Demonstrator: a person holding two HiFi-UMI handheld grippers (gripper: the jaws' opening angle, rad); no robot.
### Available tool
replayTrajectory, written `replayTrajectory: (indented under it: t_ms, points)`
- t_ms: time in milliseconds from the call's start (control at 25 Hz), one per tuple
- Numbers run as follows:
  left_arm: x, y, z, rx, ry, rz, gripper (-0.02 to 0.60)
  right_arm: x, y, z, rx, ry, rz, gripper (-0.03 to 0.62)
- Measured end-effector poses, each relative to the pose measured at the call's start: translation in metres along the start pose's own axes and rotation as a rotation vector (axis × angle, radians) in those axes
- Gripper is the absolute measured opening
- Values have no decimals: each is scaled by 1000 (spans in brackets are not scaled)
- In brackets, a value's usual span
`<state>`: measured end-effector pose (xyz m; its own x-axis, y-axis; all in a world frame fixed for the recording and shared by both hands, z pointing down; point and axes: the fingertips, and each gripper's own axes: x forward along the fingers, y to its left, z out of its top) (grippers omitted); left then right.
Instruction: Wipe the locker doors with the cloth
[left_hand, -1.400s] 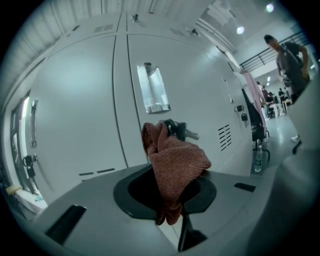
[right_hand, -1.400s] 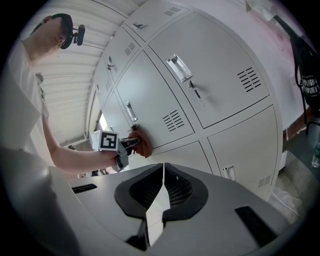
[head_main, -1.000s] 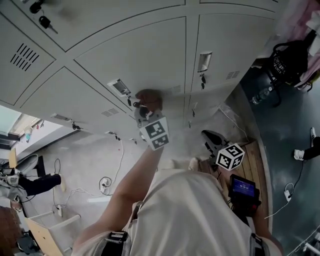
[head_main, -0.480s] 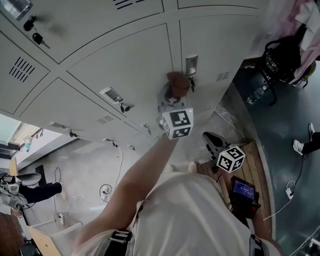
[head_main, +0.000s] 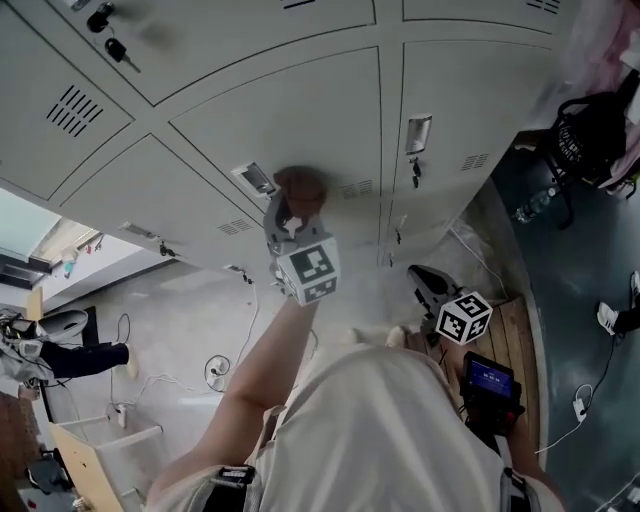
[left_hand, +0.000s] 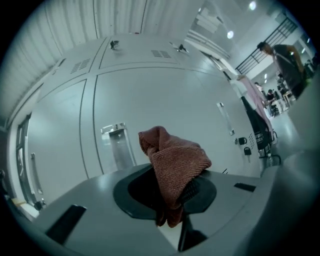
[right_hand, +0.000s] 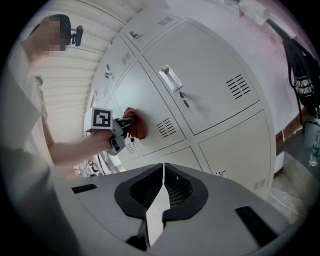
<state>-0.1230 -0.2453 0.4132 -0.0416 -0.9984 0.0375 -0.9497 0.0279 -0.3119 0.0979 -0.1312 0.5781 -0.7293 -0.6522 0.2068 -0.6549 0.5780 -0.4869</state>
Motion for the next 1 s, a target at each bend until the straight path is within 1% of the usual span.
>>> replayTrajectory:
  t_ms: [160, 280, 400, 520, 600, 640, 720, 800, 920, 1000]
  points:
    - [-5, 27, 7, 80, -21, 51, 77, 17, 12, 0, -12, 15, 45, 20]
    - [-10, 42, 2, 113, -13, 71, 78, 23, 17, 1, -20, 24, 63, 20]
    - [-18, 67, 5, 82, -20, 116, 78, 25, 17, 1, -20, 30, 68, 20]
    - [-28, 98, 6, 58, -37, 185, 78, 24, 15, -1, -15, 34, 62, 20]
    - [-31, 119, -7, 52, -8, 237, 78, 24, 14, -2, -14, 35, 59, 20]
    - [-32, 125, -14, 50, 9, 251, 78, 25, 14, -2, -13, 35, 60, 20]
    - [-30, 121, -20, 61, 25, 241, 77, 25, 13, -2, -13, 39, 61, 20]
    - [-25, 102, -14, 79, 19, 201, 77, 25, 13, -4, -10, 40, 62, 20]
    - [-17, 73, 4, 76, -8, 157, 77, 27, 17, -5, -8, 39, 69, 20]
    - [-10, 47, 23, 105, -44, 95, 77, 26, 17, -6, -8, 38, 69, 20]
